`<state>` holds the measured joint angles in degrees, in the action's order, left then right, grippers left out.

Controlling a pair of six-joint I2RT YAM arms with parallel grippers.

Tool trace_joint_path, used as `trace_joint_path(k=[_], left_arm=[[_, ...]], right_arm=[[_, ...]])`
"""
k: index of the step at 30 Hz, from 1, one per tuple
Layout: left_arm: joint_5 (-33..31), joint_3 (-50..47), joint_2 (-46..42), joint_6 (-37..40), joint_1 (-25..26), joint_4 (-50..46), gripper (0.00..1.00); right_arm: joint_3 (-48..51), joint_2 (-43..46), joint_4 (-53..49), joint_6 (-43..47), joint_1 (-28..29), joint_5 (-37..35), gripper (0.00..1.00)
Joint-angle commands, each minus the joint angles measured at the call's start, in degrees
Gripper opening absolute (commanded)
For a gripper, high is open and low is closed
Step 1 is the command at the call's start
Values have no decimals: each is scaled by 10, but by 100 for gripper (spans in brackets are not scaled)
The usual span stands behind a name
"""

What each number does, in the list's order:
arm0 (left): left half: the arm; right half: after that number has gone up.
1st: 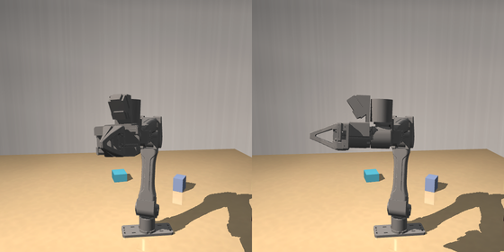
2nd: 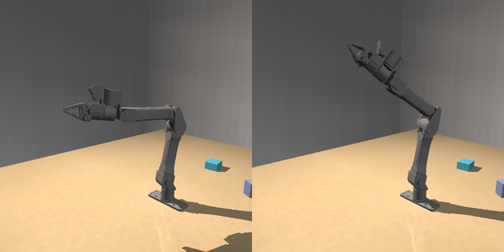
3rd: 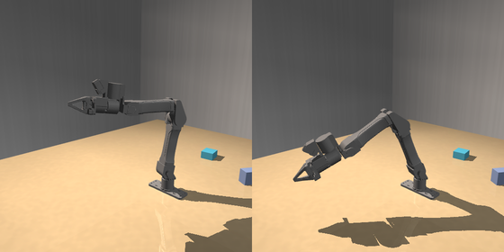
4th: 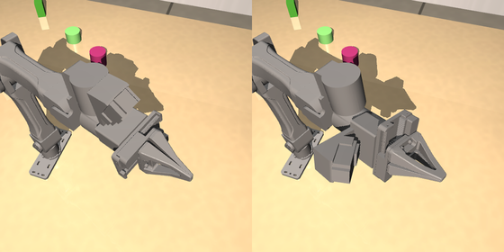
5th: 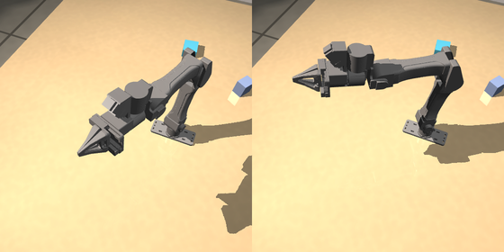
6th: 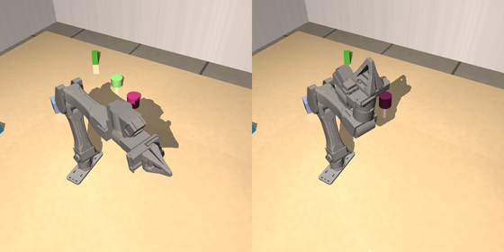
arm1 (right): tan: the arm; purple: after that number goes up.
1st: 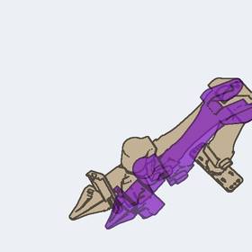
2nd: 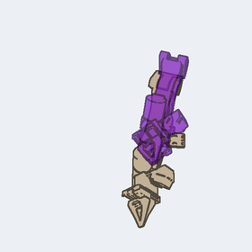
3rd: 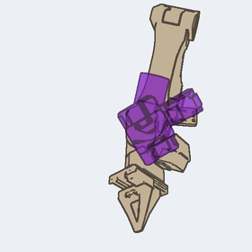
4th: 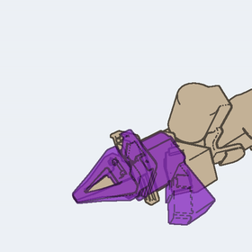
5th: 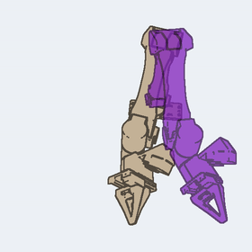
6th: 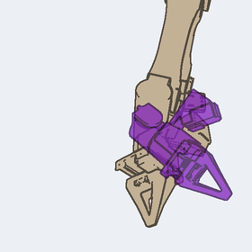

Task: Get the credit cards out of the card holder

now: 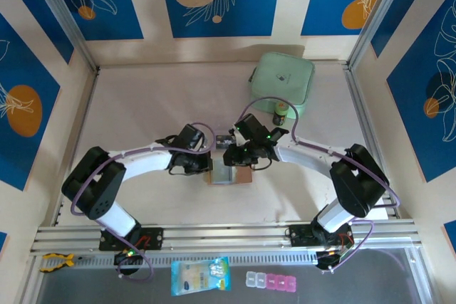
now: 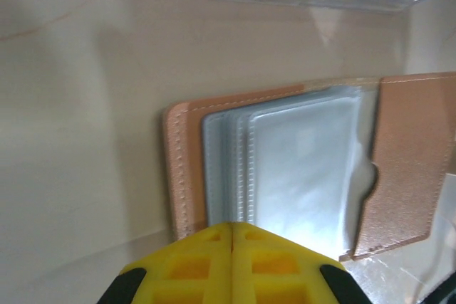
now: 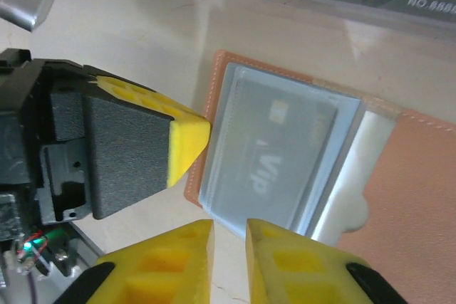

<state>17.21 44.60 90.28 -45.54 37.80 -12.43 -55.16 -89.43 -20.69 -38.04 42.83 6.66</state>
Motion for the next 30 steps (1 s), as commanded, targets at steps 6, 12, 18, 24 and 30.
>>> trace_joint_path(k=[6, 12, 18, 24, 30], left_arm=[[-13, -28, -10, 0, 8, 10, 4], [-18, -33, -9, -2, 7, 13, 4], [-26, -31, -8, 4, 8, 5, 4], [-30, -31, -5, 5, 7, 4, 4], [-32, -31, -5, 7, 8, 1, 4]], right_arm=[[16, -13, 10, -31, 9, 24, 32], [23, -19, 27, -41, 11, 38, 42], [22, -33, 42, -51, 14, 46, 43], [12, -60, 42, -56, 12, 49, 42], [5, -76, 49, -61, 12, 49, 41]])
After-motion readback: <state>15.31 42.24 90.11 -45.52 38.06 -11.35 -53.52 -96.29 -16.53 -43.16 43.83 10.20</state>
